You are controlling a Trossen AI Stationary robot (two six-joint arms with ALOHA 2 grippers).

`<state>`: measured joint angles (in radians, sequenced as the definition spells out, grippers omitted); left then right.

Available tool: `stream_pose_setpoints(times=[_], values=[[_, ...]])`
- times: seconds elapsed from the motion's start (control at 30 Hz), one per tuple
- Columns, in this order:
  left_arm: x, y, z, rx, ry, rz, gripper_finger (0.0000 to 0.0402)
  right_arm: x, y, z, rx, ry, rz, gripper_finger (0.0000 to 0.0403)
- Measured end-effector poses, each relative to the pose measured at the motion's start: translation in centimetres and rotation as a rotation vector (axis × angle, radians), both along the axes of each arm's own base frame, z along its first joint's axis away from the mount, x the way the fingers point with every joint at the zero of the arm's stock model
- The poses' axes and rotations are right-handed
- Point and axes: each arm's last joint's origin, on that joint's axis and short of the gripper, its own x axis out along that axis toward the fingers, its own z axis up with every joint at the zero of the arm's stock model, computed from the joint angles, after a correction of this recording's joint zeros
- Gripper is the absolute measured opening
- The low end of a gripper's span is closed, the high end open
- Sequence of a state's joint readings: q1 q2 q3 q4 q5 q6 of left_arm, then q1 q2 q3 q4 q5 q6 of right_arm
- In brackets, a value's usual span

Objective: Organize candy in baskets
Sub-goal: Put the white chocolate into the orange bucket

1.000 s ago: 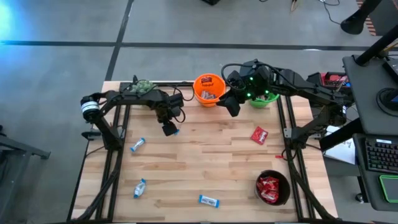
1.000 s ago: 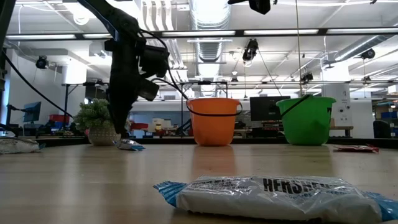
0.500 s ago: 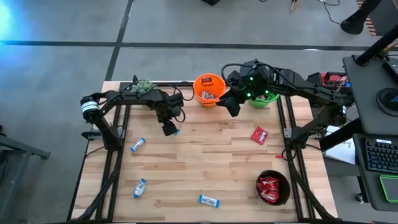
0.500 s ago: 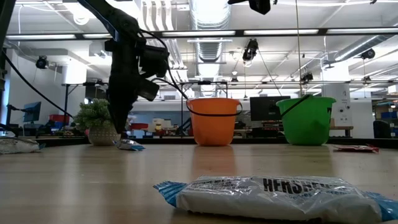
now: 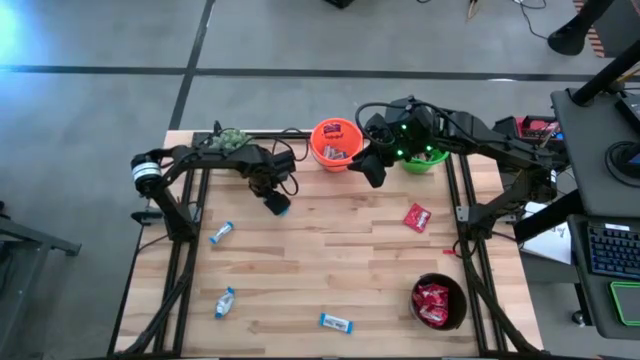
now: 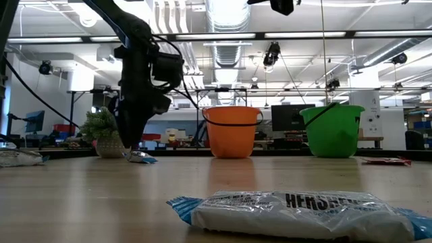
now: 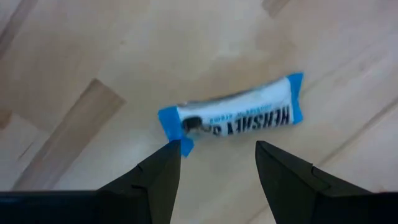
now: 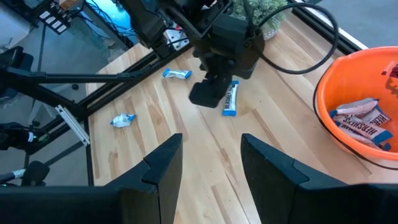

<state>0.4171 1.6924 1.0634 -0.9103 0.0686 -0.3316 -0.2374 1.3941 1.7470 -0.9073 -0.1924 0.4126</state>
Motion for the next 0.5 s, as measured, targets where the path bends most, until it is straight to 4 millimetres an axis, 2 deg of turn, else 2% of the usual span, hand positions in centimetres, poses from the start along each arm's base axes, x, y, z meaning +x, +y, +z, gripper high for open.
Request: stream_pose_setpoints(times=[0.2, 0.5], values=[[0.5, 0.2, -0.2, 0.015, -0.037, 0.03, 0.019, 0.1, 0.6, 0.0, -0.001, -0.002, 0.019, 0.0153], [0.2, 0.1, -0.4, 0.008, -0.016, 0.028, 0.019, 0.3, 1.5, 0.0, 0.011, -0.003, 0.044, 0.0153]])
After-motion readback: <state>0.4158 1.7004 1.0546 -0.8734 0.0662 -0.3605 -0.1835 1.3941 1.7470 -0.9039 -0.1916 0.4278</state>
